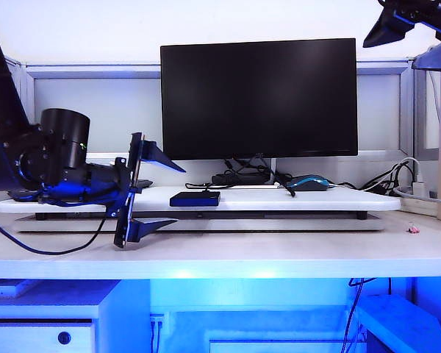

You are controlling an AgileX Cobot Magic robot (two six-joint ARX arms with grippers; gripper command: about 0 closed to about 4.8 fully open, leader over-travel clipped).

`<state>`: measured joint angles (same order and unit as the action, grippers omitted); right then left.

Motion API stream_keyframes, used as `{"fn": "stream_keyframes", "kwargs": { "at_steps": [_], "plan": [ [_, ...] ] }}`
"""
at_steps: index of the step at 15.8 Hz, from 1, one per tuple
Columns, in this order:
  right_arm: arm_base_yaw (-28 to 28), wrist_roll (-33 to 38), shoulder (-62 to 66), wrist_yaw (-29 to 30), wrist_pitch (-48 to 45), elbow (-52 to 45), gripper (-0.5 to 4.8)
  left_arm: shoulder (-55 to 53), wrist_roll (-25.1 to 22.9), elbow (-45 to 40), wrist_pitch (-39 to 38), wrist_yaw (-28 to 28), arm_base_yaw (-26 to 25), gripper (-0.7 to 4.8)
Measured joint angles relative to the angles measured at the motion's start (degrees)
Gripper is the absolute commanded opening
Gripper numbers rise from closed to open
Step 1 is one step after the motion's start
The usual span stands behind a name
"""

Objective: Unplug the data cable of the portable hard drive.

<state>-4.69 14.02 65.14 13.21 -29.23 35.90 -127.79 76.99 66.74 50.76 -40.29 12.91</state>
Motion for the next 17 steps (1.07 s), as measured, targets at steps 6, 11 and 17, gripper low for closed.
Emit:
{"fn": "stream_keyframes", "kwargs": {
  "at_steps": [6, 11, 17],
  "plan": [
    [0.0, -0.6, 0.0, -0.2, 0.0, 0.0, 4.79, -1.7, 0.0, 2.5, -1.1, 2.3, 0.7, 2.76],
    [0.0, -0.6, 0.0, -0.4, 0.0, 0.0, 4.79, -1.7, 0.0, 2.6, -0.9, 3.7, 0.9, -0.12],
    [0.0, 0.5, 1.5, 4.0, 0.2, 1.0, 4.79, -2.3, -0.2, 3.0, 2.5, -1.2, 0.7, -0.06]
  ]
}}
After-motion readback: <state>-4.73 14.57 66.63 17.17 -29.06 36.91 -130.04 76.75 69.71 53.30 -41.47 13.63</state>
